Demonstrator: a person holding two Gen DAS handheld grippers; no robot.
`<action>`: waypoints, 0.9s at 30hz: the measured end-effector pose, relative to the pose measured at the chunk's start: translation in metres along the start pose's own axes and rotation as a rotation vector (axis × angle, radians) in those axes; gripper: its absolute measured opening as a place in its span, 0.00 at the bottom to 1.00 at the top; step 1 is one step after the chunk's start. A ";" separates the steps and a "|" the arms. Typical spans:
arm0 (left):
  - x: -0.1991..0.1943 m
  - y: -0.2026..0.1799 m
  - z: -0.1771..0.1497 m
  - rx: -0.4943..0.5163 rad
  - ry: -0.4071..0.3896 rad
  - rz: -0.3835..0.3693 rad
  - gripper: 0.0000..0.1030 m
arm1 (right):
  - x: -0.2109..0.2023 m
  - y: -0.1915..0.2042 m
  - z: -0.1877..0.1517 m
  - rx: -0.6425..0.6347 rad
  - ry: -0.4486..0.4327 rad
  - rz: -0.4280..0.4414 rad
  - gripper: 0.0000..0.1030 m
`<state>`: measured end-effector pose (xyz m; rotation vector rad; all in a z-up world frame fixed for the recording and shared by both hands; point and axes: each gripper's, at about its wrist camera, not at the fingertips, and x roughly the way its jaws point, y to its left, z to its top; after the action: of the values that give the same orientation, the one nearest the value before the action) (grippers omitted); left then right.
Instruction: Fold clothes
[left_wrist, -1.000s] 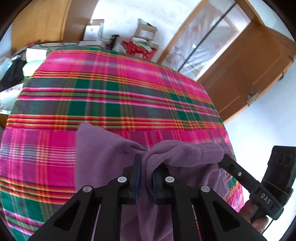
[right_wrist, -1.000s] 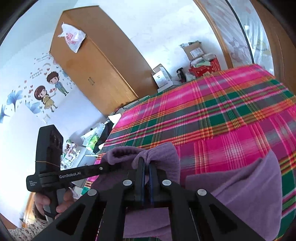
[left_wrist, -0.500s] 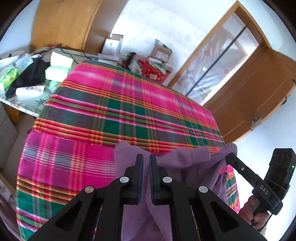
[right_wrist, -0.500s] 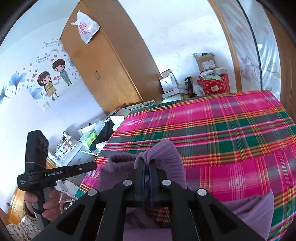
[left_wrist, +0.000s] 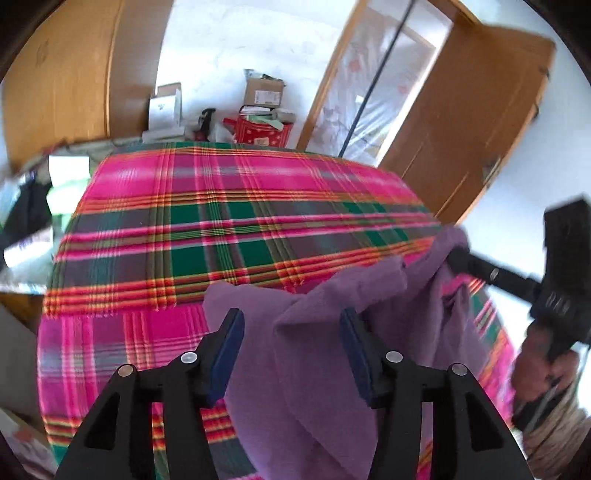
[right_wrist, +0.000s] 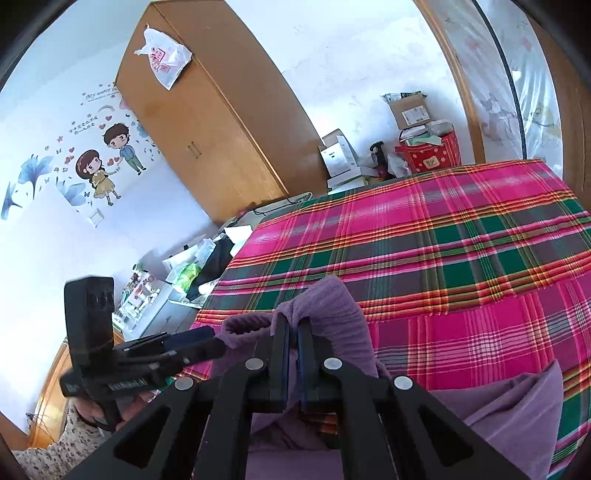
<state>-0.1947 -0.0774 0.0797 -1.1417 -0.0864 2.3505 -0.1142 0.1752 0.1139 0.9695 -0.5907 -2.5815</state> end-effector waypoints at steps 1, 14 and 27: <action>0.003 -0.004 -0.001 0.042 0.004 0.019 0.54 | 0.000 -0.001 0.000 0.002 0.001 0.001 0.04; 0.046 -0.018 0.018 0.224 0.071 0.028 0.55 | 0.000 -0.008 -0.006 0.028 0.018 0.011 0.04; 0.054 -0.009 0.018 0.071 0.112 -0.077 0.09 | 0.004 -0.013 -0.013 0.048 0.030 0.002 0.04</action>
<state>-0.2320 -0.0411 0.0557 -1.2105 -0.0073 2.2004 -0.1105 0.1812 0.0966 1.0211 -0.6485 -2.5569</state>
